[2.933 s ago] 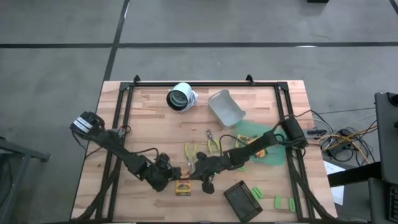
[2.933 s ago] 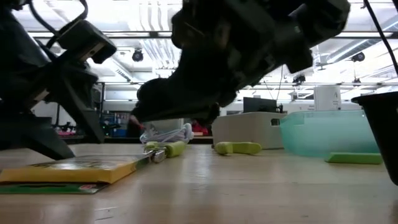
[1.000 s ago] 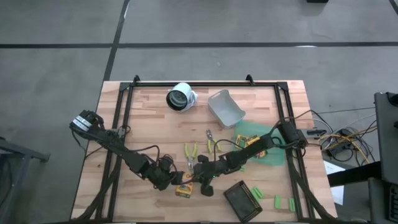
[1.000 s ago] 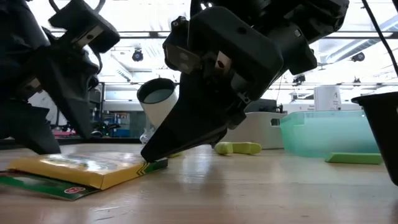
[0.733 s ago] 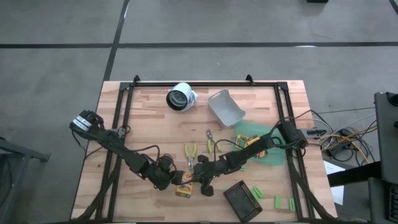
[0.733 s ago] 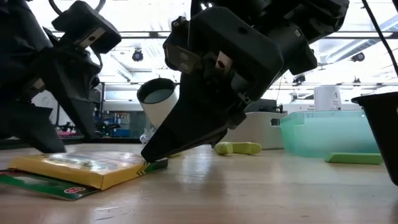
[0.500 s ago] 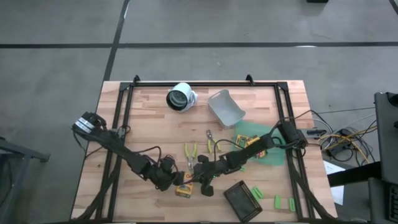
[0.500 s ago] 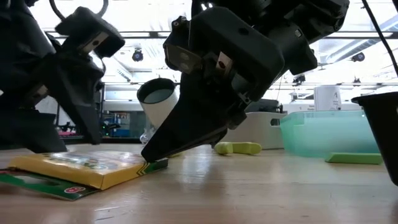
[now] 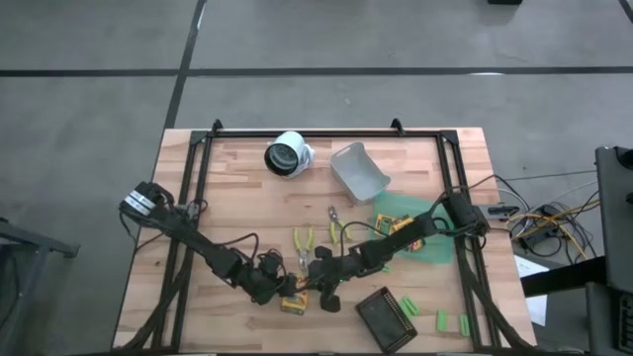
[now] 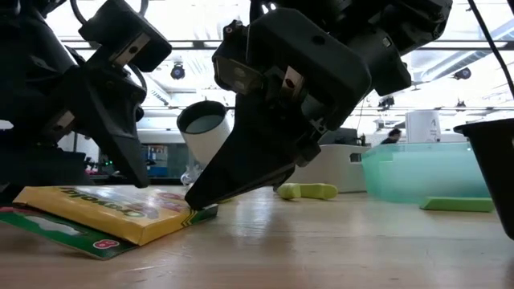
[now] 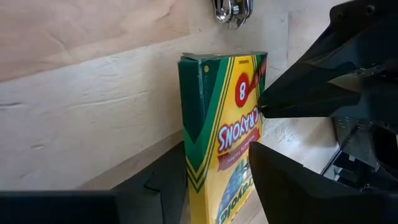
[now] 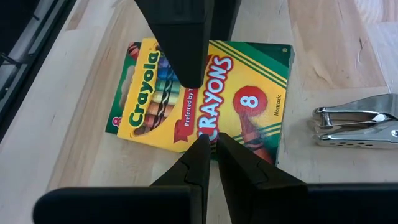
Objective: Pick & Place School Supplies
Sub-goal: Put the yellow crayon box into the green bin
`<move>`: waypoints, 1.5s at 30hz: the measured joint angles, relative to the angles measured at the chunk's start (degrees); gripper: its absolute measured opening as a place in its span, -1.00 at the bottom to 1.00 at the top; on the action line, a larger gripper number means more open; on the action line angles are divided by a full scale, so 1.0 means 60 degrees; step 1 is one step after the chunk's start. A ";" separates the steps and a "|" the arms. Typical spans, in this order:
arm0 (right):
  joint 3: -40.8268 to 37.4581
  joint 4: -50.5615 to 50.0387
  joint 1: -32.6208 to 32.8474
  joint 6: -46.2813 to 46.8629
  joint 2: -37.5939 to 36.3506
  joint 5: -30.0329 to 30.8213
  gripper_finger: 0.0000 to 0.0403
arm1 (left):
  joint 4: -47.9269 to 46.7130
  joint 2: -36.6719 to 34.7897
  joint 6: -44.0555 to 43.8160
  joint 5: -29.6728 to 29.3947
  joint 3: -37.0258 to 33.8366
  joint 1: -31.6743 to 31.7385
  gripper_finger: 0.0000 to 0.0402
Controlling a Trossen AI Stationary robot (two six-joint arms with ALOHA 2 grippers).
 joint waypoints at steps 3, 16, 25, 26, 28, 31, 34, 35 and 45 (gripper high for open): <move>0.0084 -0.0040 0.0000 -0.0051 -0.0021 0.0006 -0.83 | -0.0036 0.0000 -0.0005 0.0017 0.0000 0.0000 -0.22; 0.1149 -0.1917 0.0083 -0.1130 -0.0388 0.1251 -0.83 | 0.0018 -0.0018 -0.0044 0.0090 -0.0007 -0.0011 -0.64; 0.1732 -0.3984 0.0146 -0.1327 -0.1539 0.1813 -0.83 | 0.0038 -0.0018 -0.0048 0.0088 -0.0007 -0.0011 -0.67; 0.1673 -0.4056 0.0146 -0.1275 -0.1754 0.1861 -0.83 | 0.0051 -0.0022 -0.0048 0.0092 -0.0007 -0.0007 -0.67; 0.1581 -0.4098 0.0142 -0.1077 -0.2211 0.2085 -0.83 | 0.0068 -0.0022 -0.0055 0.0092 -0.0007 -0.0007 -0.67; 0.1273 -0.4180 0.0168 -0.0998 -0.3056 0.2295 -0.83 | 0.0139 -0.0065 -0.0095 0.0092 -0.0007 -0.0007 -0.67; 0.0915 -0.4235 0.0196 -0.1009 -0.3960 0.2305 -0.83 | 0.0131 -0.0160 -0.0065 0.0064 -0.0007 -0.0005 -0.67; 0.0801 -0.4184 0.0223 -0.1020 -0.4249 0.2308 -0.83 | 0.0103 -0.0221 -0.0036 0.0005 -0.0012 -0.0007 -0.67; -0.0569 -0.4203 0.0630 -0.1723 -0.7128 0.3338 -0.83 | -0.0003 -0.0474 0.0047 -0.0411 -0.0015 0.0000 -0.77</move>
